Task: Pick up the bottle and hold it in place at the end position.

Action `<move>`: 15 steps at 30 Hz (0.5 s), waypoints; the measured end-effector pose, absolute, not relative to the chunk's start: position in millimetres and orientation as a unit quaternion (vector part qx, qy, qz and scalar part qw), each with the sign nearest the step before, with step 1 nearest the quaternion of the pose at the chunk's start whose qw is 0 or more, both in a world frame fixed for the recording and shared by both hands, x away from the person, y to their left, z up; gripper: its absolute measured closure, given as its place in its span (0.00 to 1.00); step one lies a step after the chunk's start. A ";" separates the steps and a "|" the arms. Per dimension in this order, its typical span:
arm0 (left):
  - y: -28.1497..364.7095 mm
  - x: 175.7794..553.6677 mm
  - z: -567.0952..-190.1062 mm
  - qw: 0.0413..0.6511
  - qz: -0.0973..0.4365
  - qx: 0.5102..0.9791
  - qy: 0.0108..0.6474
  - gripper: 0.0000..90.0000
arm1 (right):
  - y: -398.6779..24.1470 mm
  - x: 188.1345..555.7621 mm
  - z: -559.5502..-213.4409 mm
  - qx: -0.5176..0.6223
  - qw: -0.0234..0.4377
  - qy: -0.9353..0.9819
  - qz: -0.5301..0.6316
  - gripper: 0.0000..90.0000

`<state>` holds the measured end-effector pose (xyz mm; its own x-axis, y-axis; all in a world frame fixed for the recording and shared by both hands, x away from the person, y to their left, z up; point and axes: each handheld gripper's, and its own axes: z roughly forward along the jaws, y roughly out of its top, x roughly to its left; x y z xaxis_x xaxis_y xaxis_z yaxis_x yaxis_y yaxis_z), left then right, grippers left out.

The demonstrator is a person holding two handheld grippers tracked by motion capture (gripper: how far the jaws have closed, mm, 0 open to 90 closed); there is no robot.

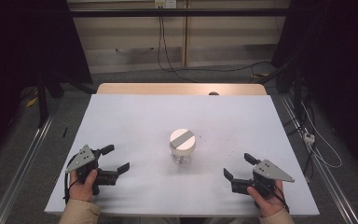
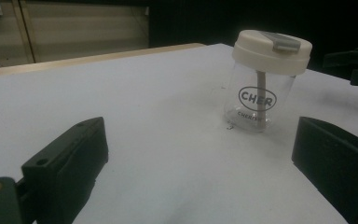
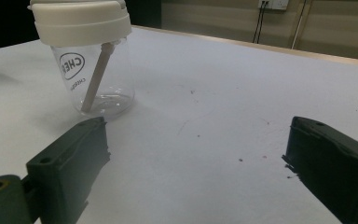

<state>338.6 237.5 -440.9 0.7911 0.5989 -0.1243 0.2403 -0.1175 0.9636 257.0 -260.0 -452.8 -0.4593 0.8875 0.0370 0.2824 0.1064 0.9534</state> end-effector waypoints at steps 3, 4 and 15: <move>236.9 338.1 -440.2 0.602 0.149 0.730 0.286 0.04 | -260.1 257.3 -452.7 0.429 0.295 0.681 0.514 0.06; 237.0 338.3 -440.1 0.602 0.150 0.731 0.284 0.04 | -259.4 258.3 -452.4 0.430 0.298 0.680 0.514 0.06; 236.0 338.6 -440.3 0.601 0.151 0.733 0.280 0.04 | -245.3 274.6 -452.4 0.421 0.299 0.689 0.508 0.06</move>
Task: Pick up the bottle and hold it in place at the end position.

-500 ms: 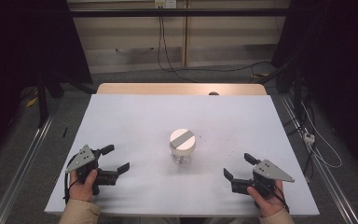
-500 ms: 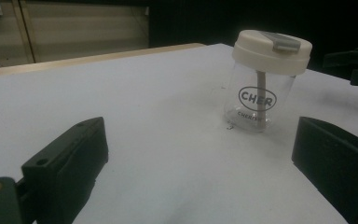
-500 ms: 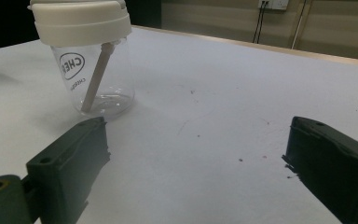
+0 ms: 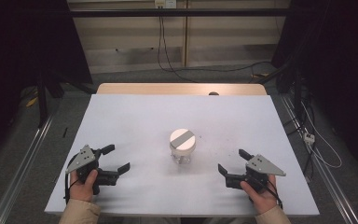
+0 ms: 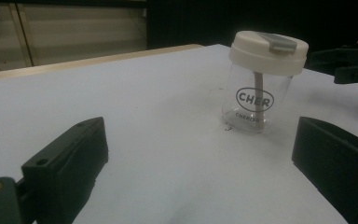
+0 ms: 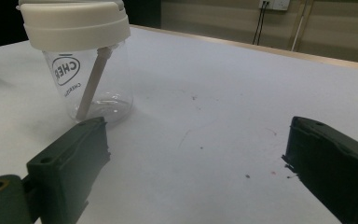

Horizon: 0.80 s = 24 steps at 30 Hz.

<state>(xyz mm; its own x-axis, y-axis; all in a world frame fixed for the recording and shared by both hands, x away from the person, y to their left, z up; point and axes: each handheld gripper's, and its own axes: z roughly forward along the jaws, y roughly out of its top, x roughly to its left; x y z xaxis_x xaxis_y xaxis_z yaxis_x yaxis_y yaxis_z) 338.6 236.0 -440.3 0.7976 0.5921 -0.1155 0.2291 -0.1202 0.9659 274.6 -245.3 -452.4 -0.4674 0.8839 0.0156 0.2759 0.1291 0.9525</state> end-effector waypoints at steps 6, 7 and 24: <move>234.2 339.1 -440.8 0.599 0.150 0.736 0.277 0.04 | -235.7 284.3 -450.4 0.420 0.292 0.690 0.512 0.06; 234.0 339.0 -440.8 0.599 0.151 0.737 0.276 0.04 | -234.7 285.3 -450.4 0.420 0.292 0.691 0.512 0.06; 233.4 339.6 -441.7 0.595 0.149 0.739 0.277 0.04 | -193.4 303.7 -449.7 0.394 0.260 0.711 0.520 0.07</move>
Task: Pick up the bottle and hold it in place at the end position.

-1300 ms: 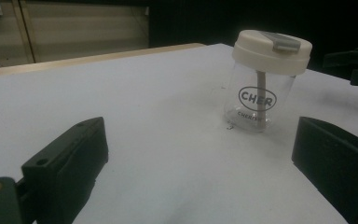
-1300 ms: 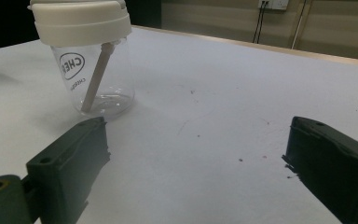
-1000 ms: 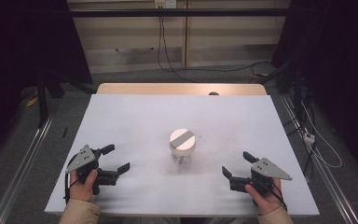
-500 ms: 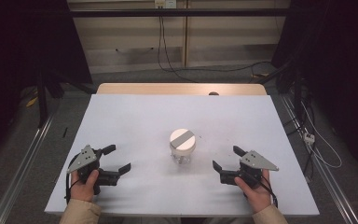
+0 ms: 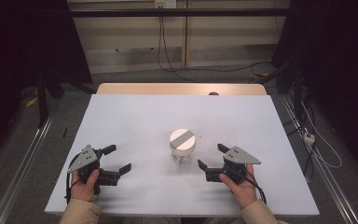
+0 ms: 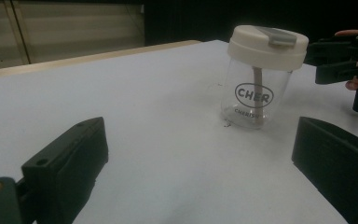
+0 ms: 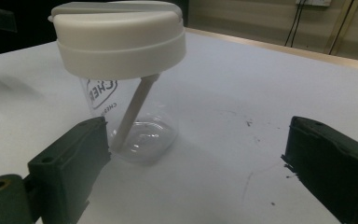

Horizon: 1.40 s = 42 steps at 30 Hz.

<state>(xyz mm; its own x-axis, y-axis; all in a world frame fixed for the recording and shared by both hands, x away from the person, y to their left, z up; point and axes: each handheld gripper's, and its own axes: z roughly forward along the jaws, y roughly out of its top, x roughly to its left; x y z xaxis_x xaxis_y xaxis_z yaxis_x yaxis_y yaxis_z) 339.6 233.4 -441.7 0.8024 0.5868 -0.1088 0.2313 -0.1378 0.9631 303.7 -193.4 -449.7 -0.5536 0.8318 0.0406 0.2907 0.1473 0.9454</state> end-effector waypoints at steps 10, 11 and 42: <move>233.2 340.0 -441.9 0.594 0.150 0.741 0.274 0.04 | -176.8 307.6 -448.6 0.379 0.248 0.722 0.524 0.07; 232.9 340.0 -442.0 0.595 0.149 0.740 0.275 0.04 | -175.5 308.0 -448.5 0.377 0.247 0.722 0.525 0.07; 232.5 340.1 -441.7 0.597 0.148 0.741 0.269 0.04 | -134.8 338.3 -453.0 0.379 0.218 0.729 0.527 0.07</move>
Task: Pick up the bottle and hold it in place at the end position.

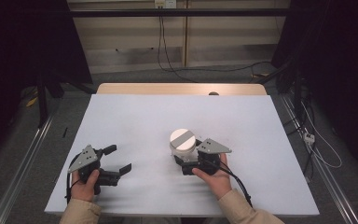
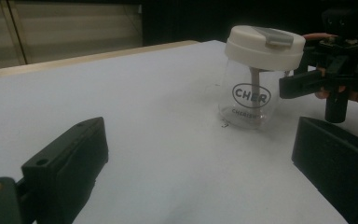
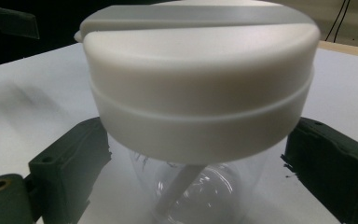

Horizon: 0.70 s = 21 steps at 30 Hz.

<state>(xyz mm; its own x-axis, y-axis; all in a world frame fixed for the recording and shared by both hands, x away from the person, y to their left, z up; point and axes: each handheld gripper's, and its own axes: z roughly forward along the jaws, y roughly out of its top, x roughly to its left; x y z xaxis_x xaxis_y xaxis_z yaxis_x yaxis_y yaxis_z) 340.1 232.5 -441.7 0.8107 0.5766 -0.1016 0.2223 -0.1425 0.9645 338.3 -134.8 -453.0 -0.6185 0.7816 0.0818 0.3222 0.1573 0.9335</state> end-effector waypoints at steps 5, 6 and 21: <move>232.5 340.4 -441.9 0.597 0.148 0.741 0.269 0.04 | -130.7 343.1 -454.7 0.383 0.217 0.730 0.523 0.08; 232.5 340.4 -441.8 0.597 0.148 0.741 0.269 0.04 | -129.6 343.8 -454.9 0.384 0.215 0.730 0.523 0.08; 232.5 340.3 -441.9 0.598 0.145 0.741 0.269 0.04 | -121.9 353.3 -457.4 0.391 0.209 0.731 0.519 0.15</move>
<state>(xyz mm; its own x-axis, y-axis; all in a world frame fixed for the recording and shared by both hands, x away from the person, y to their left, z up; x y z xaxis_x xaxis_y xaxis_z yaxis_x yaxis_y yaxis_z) 340.3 232.5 -441.9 0.8129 0.5726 -0.1066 0.2257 -0.1410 0.9640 353.3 -121.9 -457.4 -0.6074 0.7882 0.0995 0.3545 0.1569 0.9218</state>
